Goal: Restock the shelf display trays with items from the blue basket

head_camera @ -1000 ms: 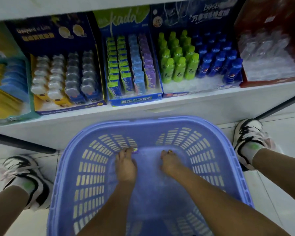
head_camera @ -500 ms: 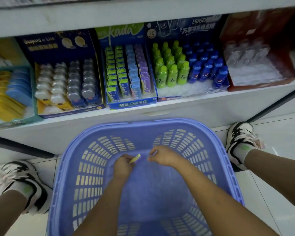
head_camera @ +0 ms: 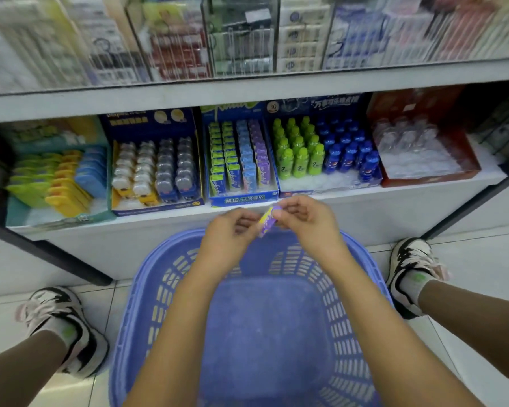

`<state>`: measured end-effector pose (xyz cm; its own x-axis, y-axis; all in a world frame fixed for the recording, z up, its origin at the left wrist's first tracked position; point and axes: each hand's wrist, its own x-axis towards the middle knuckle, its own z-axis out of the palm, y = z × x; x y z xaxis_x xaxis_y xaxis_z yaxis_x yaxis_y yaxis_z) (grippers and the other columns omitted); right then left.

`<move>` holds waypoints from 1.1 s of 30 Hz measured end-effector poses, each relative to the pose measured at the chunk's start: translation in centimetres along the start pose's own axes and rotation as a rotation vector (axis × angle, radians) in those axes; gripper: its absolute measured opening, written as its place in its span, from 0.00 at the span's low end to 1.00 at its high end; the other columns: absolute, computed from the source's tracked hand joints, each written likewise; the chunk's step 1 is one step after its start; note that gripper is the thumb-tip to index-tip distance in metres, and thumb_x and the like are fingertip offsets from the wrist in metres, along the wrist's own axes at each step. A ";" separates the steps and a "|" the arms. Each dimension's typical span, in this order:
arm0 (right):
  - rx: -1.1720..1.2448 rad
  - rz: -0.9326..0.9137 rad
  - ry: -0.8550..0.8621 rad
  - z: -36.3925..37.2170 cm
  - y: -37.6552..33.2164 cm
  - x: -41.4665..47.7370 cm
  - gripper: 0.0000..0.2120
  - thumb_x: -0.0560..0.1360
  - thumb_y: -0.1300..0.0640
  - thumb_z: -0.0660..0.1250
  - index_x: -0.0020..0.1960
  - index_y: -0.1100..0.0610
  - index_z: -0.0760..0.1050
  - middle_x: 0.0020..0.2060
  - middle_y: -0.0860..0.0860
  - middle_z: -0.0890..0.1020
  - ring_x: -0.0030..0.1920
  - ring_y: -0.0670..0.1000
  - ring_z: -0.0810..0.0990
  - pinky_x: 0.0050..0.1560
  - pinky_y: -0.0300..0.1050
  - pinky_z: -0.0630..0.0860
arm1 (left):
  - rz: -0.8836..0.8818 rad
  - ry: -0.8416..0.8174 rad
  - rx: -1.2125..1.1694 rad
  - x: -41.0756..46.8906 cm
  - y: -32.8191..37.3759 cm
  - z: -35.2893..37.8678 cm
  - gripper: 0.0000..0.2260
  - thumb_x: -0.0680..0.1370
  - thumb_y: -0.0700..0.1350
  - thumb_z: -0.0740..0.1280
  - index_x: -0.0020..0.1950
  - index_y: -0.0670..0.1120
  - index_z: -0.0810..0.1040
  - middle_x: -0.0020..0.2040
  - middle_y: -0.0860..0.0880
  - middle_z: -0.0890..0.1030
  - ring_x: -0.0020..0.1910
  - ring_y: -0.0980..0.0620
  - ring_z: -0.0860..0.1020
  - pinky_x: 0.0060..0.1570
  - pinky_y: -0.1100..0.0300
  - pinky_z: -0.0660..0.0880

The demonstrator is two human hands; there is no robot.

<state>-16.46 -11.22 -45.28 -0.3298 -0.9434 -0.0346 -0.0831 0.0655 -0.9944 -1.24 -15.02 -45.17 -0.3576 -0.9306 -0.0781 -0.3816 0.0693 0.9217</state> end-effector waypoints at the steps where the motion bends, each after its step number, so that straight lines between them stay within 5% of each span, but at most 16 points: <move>1: 0.014 -0.072 0.052 -0.5 -1.1 0.2 0.07 0.71 0.64 0.71 0.42 0.54 0.78 0.35 0.49 0.82 0.37 0.46 0.81 0.42 0.39 0.79 | 0.092 0.114 0.040 -0.3 1.0 -0.5 0.05 0.76 0.40 0.68 0.51 0.46 0.80 0.42 0.54 0.82 0.40 0.63 0.78 0.42 0.74 0.72; 5: -0.133 -0.295 0.141 -1.6 -4.5 1.9 0.08 0.71 0.60 0.72 0.44 0.48 0.77 0.38 0.44 0.82 0.39 0.42 0.80 0.42 0.33 0.77 | 0.368 0.474 0.252 -0.6 2.9 -2.7 0.14 0.79 0.41 0.62 0.64 0.48 0.74 0.58 0.55 0.76 0.55 0.61 0.74 0.56 0.71 0.67; 9: -0.514 -0.365 0.077 -1.2 -5.5 4.1 0.06 0.73 0.60 0.70 0.49 0.55 0.80 0.42 0.47 0.81 0.41 0.44 0.79 0.44 0.26 0.74 | 0.296 0.263 0.434 0.4 1.9 -3.0 0.25 0.81 0.41 0.59 0.77 0.47 0.56 0.77 0.53 0.56 0.76 0.57 0.52 0.71 0.66 0.52; 15: -0.836 -0.340 -0.095 -0.8 -6.5 6.0 0.09 0.73 0.59 0.70 0.53 0.59 0.81 0.46 0.54 0.83 0.44 0.48 0.80 0.50 0.39 0.75 | 0.304 0.139 0.552 0.7 0.1 -2.9 0.28 0.80 0.39 0.59 0.78 0.46 0.51 0.79 0.52 0.49 0.77 0.58 0.45 0.66 0.75 0.44; 23: -1.169 -0.299 -0.239 1.3 -8.3 7.2 0.12 0.74 0.60 0.69 0.57 0.60 0.81 0.53 0.57 0.83 0.54 0.55 0.80 0.56 0.44 0.75 | 0.297 0.111 0.679 1.2 0.8 -3.1 0.31 0.79 0.41 0.62 0.78 0.45 0.50 0.79 0.50 0.49 0.77 0.54 0.46 0.66 0.69 0.48; 29: -1.173 -0.232 -0.221 1.3 -8.8 6.7 0.10 0.73 0.62 0.69 0.54 0.60 0.81 0.52 0.57 0.82 0.52 0.56 0.80 0.55 0.49 0.77 | 0.228 -0.042 0.570 0.9 2.3 -4.7 0.29 0.79 0.44 0.63 0.78 0.46 0.54 0.79 0.51 0.50 0.77 0.55 0.48 0.71 0.64 0.51; 33: -0.936 -0.269 -0.090 -0.5 -10.9 4.3 0.11 0.72 0.54 0.72 0.52 0.57 0.80 0.45 0.52 0.82 0.44 0.47 0.78 0.45 0.41 0.73 | 0.175 0.137 0.379 -0.6 4.6 -7.2 0.21 0.79 0.46 0.64 0.72 0.49 0.67 0.73 0.49 0.66 0.71 0.50 0.66 0.66 0.58 0.64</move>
